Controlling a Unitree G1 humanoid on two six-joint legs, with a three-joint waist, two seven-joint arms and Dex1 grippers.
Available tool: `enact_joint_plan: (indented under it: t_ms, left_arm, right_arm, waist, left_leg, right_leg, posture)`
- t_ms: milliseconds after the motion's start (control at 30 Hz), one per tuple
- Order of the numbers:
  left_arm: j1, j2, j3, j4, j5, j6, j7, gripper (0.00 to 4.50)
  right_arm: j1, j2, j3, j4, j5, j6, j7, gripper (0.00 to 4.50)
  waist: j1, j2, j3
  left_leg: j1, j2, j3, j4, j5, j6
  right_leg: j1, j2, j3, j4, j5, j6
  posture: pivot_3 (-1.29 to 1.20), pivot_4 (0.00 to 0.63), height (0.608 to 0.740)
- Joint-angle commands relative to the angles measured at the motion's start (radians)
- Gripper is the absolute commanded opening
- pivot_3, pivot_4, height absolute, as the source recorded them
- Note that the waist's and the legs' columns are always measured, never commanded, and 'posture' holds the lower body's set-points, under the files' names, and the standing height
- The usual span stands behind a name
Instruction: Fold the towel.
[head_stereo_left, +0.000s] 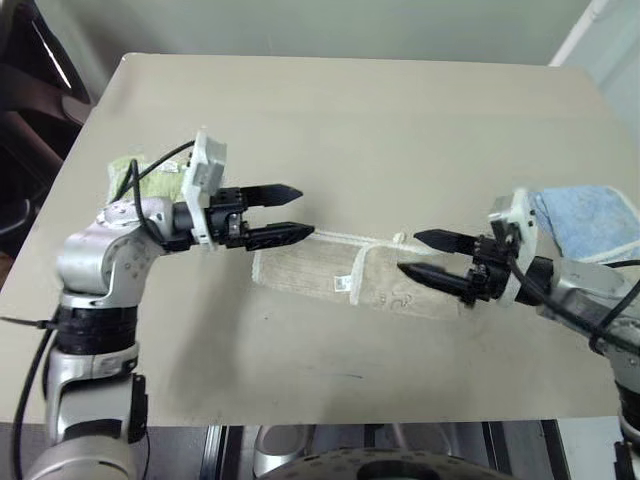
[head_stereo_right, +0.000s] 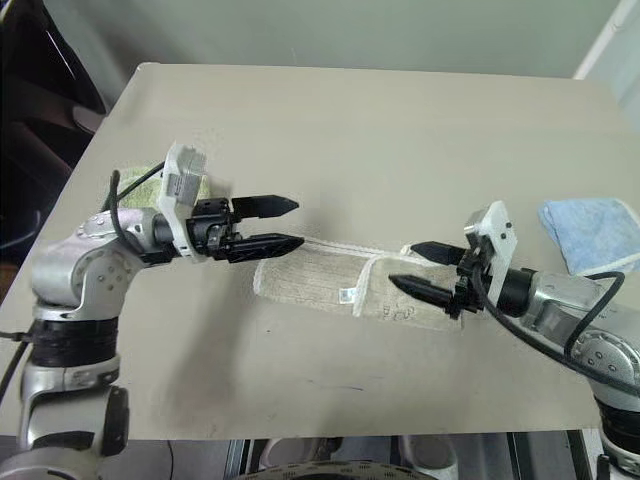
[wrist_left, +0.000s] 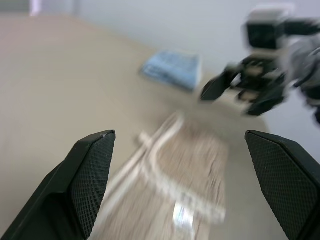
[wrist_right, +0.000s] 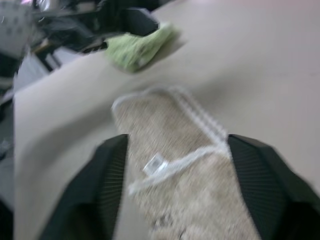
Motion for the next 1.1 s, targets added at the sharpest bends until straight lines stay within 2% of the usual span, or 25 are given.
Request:
enact_joint_plan:
  t_ms: [33,200,433,600,800,933,1000,1100]
  left_arm:
    - [0.056,0.065,0.047,-0.093,-0.010,0.049,0.061,4.50]
    - [0.151,0.148,0.089,-0.168,-0.046,0.164,0.133,4.50]
    - [0.252,0.235,0.154,-0.163,-0.091,0.309,0.200,4.50]
    - [0.216,0.199,0.267,-0.091,-0.189,0.471,0.293,4.50]
    - [0.204,0.177,0.446,0.039,-0.325,0.786,0.367,4.50]
    - [0.217,0.136,0.469,0.098,-0.413,0.815,0.467,4.50]
    - [0.223,0.118,0.471,0.126,-0.473,0.815,0.527,4.50]
    - [0.281,0.102,0.430,0.082,-0.543,0.815,0.593,4.50]
  right_arm:
    - [-0.027,-0.035,0.021,-0.023,-0.034,-0.030,0.067,4.48]
    - [-0.061,-0.058,0.077,0.017,-0.107,-0.064,0.129,4.48]
    - [-0.102,-0.032,0.153,0.063,-0.214,-0.115,0.148,4.48]
    - [-0.124,0.012,0.147,0.093,-0.216,-0.114,0.147,4.48]
    - [-0.156,0.083,0.165,0.121,-0.220,-0.096,0.123,4.48]
    - [-0.174,0.110,0.180,0.137,-0.246,-0.103,0.112,4.48]
    - [-0.179,0.117,0.180,0.138,-0.251,-0.101,0.111,4.48]
    - [-0.178,0.120,0.163,0.138,-0.249,-0.092,0.107,4.48]
  waist:
    - [-0.004,0.000,0.000]
    - [-0.009,0.000,0.000]
    - [-0.012,0.000,0.000]
    - [-0.011,0.000,0.000]
    - [-0.016,0.000,0.000]
    - [-0.016,0.000,0.000]
    - [-0.014,-0.001,0.000]
    - [-0.015,-0.001,0.000]
  left_leg:
    - [0.000,0.000,0.000,0.000,0.000,0.000]
    - [0.000,0.000,0.000,0.000,0.000,0.000]
    - [0.000,0.000,-0.001,-0.001,-0.004,0.006]
    - [0.000,0.001,-0.001,-0.003,-0.004,0.007]
    - [0.002,0.001,-0.002,-0.005,0.000,0.000]
    - [0.005,0.001,-0.002,-0.011,0.007,-0.009]
    - [0.006,0.001,-0.002,-0.016,0.009,-0.008]
    - [0.007,0.002,-0.002,-0.018,0.011,-0.011]
  right_leg:
    - [0.000,0.000,0.000,0.000,-0.001,-0.002]
    - [-0.001,0.000,0.000,0.001,-0.003,-0.008]
    - [-0.003,0.001,0.000,0.002,0.000,-0.012]
    - [-0.004,0.001,0.000,0.004,0.002,-0.014]
    - [-0.005,0.003,0.000,0.005,0.004,-0.017]
    - [-0.005,0.003,0.000,0.004,0.005,-0.019]
    - [-0.005,0.003,0.000,0.004,0.005,-0.020]
    - [-0.005,0.004,0.000,0.005,0.005,-0.021]
  posture:
    - [0.00,0.150,0.733]
    - [0.00,0.150,0.733]
    - [0.00,0.150,0.733]
    - [0.00,0.150,0.733]
    - [0.00,0.150,0.733]
    - [0.00,0.150,0.733]
    - [0.00,0.150,0.733]
    - [0.00,0.150,0.733]
